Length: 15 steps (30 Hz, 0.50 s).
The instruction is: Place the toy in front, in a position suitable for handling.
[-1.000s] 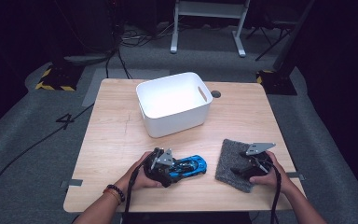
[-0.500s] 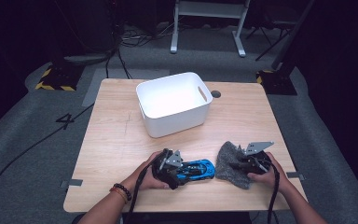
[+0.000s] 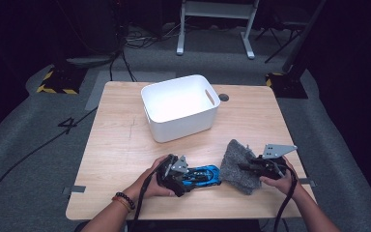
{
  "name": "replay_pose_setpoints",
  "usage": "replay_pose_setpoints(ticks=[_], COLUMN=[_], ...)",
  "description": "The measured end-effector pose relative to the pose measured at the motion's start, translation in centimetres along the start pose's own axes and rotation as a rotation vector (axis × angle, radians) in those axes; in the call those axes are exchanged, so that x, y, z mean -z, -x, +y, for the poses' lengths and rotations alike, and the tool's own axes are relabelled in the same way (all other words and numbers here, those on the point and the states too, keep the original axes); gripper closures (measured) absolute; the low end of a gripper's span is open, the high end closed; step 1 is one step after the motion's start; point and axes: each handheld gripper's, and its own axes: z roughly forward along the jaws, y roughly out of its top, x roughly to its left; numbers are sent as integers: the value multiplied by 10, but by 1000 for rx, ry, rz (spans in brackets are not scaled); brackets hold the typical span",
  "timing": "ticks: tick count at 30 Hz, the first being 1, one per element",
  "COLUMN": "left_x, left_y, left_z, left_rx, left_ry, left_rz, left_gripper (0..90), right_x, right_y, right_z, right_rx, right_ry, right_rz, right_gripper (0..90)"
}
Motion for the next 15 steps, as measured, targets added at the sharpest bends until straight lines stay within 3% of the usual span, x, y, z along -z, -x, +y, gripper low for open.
replay_pose_setpoints(ticks=[5,11,14,15], left_x=[1,1,3,4], left_y=[0,0,0,0], left_z=[-1,-1,-3,-4], left_rx=[1,1,0,3], left_ry=[1,0,2,1], left_rz=[1,2,2,3], left_gripper=[136,137,137,137], right_x=[-19,-72,-86,-86], right_y=[-23,-47,-49,-47], right_z=[26,43,39,35], right_rx=[63,156,187,172], right_ry=[12,-85,-147,-145], right_rz=[79,126,112,120], right_gripper=[774,772,772,773])
